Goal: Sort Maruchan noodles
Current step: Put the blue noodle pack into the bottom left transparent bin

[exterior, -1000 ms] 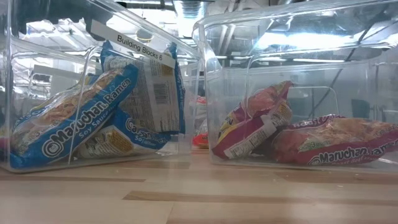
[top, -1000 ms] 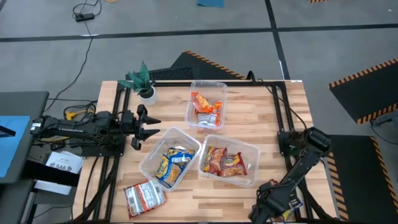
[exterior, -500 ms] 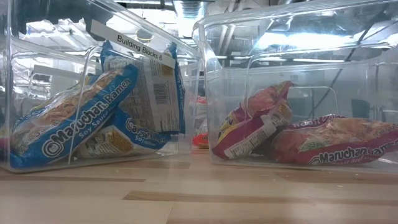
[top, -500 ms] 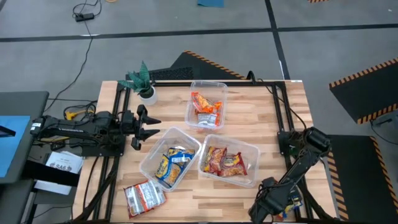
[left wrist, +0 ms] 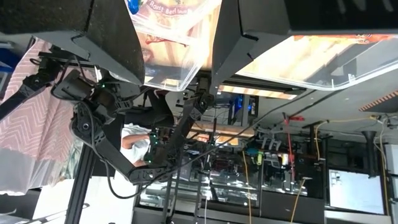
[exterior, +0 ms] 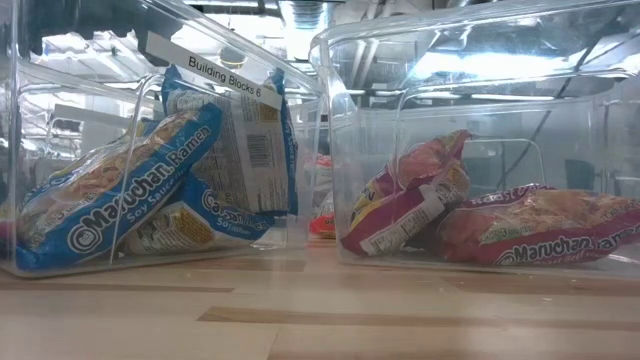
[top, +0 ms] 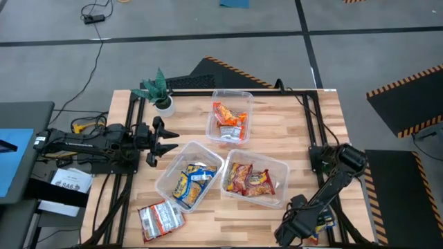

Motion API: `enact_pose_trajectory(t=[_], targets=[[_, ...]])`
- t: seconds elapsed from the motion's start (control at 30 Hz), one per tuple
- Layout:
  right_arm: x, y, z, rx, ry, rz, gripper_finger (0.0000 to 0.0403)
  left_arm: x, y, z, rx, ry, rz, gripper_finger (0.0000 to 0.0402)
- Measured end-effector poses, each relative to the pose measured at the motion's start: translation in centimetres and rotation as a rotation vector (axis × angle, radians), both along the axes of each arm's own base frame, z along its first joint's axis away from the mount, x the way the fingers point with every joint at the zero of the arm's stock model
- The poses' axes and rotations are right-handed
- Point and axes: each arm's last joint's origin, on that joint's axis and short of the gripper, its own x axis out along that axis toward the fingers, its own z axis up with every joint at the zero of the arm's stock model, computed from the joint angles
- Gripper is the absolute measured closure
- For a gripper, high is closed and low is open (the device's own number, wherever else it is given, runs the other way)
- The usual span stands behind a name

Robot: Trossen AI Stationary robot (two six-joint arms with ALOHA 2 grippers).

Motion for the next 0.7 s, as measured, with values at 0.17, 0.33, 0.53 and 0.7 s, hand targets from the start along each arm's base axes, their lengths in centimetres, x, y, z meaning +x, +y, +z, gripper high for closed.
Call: enact_pose_trajectory(t=[0.17,0.33,0.53,0.7], targets=[[0.23,0.10,-0.85,0.009,0.014,0.038,0.0211,0.00,0.00,-0.02,0.000,0.002,0.000,0.0227],[0.22,-0.06,-0.83,0.000,0.019,0.042,0.0243,0.02,0.00,-0.07,0.000,0.007,0.000,0.0227],[0.15,-0.13,-0.70,0.013,0.026,0.065,0.0359,0.02,0.00,-0.08,0.000,0.008,0.000,0.0227],[0.20,-0.23,-0.63,0.040,0.030,0.096,0.0391,0.02,0.00,-0.08,0.000,0.008,0.000,0.0227]])
